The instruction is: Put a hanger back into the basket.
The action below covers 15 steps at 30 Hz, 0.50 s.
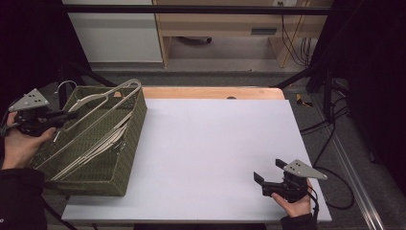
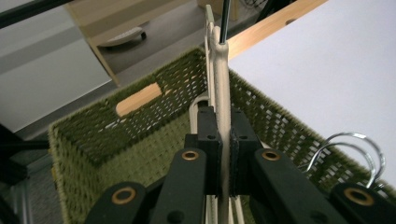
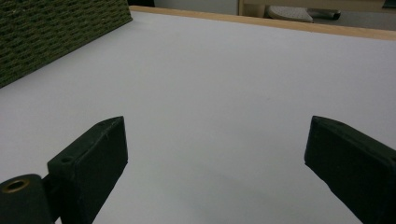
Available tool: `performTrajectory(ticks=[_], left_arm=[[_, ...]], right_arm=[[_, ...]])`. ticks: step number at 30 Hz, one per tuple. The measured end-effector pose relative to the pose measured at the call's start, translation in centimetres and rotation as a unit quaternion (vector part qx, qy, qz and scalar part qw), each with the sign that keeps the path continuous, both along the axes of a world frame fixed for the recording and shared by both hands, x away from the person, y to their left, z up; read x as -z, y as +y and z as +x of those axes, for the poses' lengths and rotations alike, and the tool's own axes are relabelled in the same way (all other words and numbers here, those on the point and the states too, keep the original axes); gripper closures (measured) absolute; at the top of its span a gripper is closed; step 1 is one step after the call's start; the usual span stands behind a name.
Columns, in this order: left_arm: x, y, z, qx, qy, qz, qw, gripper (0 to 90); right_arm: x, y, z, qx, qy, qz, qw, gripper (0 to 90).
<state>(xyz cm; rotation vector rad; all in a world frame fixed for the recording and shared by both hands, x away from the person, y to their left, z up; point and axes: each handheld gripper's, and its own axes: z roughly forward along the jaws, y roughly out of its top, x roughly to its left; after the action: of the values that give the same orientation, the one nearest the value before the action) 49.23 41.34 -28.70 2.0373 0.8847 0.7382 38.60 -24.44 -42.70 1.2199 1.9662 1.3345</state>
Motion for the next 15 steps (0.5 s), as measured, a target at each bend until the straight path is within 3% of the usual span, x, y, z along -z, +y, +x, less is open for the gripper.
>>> performTrajectory(ticks=[7, 15], left_arm=[[1.6, 0.3, 0.4, -0.013, 0.011, 0.042, 0.9990, 85.8], [4.3, -0.2, 0.8, -0.016, 0.032, 0.057, 0.9977, 85.8]], right_arm=[[0.0, 0.1, 0.0, 0.001, 0.001, -0.001, 1.0000, 6.7], [0.0, 0.1, 0.0, 0.001, 0.001, -0.002, 1.0000, 6.8]])
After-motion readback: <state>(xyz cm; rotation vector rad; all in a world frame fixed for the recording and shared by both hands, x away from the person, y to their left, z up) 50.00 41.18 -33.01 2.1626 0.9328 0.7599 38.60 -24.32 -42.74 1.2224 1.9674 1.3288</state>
